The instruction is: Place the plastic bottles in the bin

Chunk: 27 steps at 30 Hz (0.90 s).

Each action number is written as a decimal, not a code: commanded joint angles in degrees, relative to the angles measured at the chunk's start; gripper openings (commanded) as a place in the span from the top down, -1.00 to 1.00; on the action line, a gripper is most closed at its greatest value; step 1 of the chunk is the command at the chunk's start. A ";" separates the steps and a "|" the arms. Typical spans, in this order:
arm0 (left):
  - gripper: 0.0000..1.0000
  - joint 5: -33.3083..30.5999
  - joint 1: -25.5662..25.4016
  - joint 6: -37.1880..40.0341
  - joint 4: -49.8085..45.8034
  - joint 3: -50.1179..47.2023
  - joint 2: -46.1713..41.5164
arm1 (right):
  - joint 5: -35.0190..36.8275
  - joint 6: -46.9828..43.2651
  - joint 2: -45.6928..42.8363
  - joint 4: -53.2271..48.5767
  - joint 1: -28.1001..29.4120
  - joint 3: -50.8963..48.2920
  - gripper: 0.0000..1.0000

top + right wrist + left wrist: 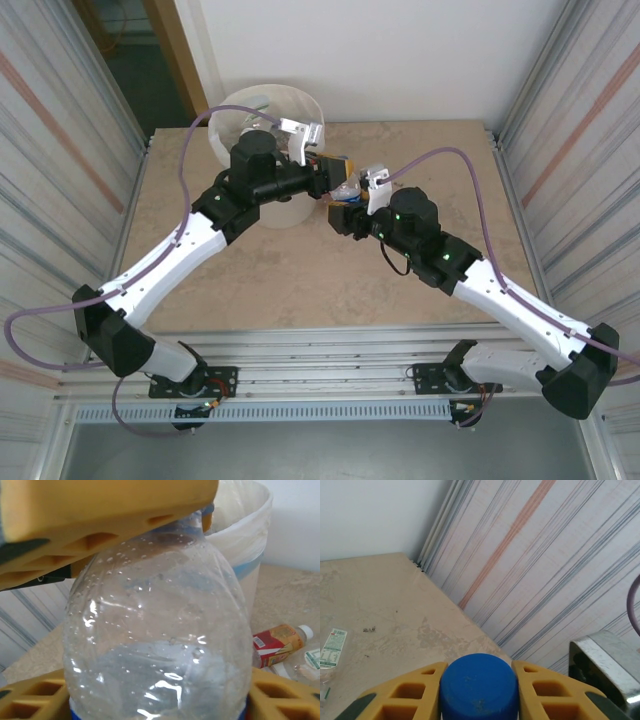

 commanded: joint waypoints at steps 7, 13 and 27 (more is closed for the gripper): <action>1.00 -5.17 6.00 7.69 -9.04 11.75 1.22 | 7.05 -0.70 -2.71 -2.20 0.31 2.53 -0.95; 1.00 -8.69 12.29 13.21 -16.80 25.90 7.25 | 13.41 2.33 -5.32 -7.15 -0.19 2.10 -0.95; 1.00 -14.14 19.79 28.03 -38.62 56.34 27.39 | 17.28 7.44 -7.92 -13.79 -4.48 0.46 -0.95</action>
